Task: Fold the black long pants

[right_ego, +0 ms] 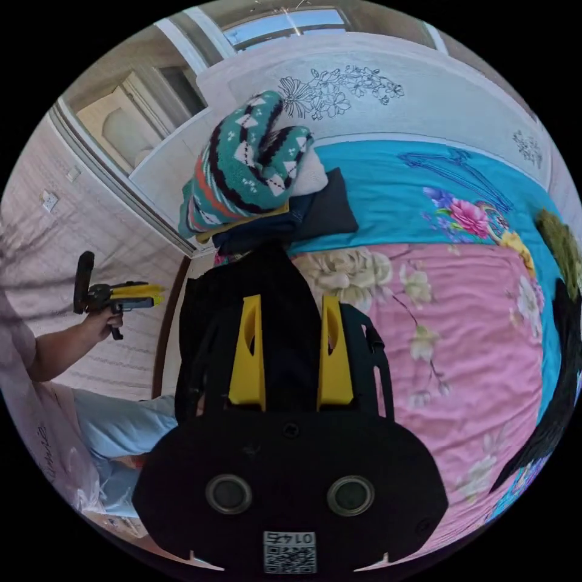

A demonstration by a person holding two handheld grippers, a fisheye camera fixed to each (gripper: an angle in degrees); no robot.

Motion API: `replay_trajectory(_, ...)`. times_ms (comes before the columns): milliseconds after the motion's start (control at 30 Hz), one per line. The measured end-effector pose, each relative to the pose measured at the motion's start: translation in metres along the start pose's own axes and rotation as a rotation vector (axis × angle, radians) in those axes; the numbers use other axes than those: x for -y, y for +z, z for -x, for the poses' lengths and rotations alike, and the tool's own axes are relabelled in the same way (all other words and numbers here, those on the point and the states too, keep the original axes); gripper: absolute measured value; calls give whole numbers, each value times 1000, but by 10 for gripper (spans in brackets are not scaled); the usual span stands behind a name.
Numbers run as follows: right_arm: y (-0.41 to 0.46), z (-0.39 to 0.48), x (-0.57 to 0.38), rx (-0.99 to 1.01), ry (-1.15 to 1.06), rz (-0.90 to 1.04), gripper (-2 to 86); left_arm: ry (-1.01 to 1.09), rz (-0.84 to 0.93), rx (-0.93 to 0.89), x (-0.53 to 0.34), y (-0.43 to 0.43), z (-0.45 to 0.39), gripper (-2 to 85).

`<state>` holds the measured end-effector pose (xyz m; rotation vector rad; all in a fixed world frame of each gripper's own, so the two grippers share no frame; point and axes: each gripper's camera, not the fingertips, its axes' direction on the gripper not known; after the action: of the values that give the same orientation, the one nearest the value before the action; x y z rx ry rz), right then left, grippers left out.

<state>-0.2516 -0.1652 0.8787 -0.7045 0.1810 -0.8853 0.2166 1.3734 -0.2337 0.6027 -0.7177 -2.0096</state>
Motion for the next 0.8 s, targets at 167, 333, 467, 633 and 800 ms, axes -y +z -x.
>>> replay_trajectory(167,118,-36,89,179,11,279,83,-180,2,-167,-17,41,60,113)
replay_trajectory(333,110,-65,110,237,35,184,18,-247,-3,-339,14,67,86,65)
replay_trajectory(467,64,-87,132,61,43,31,18,-53,-113,-243,42,37,63,66)
replay_trajectory(633,117,-145,150,6,168,216,62,-68,-5,-270,57,60,69,83)
replay_trajectory(800,66,-162,121,-30,182,126,84,-50,23,-238,63,73,59,83)
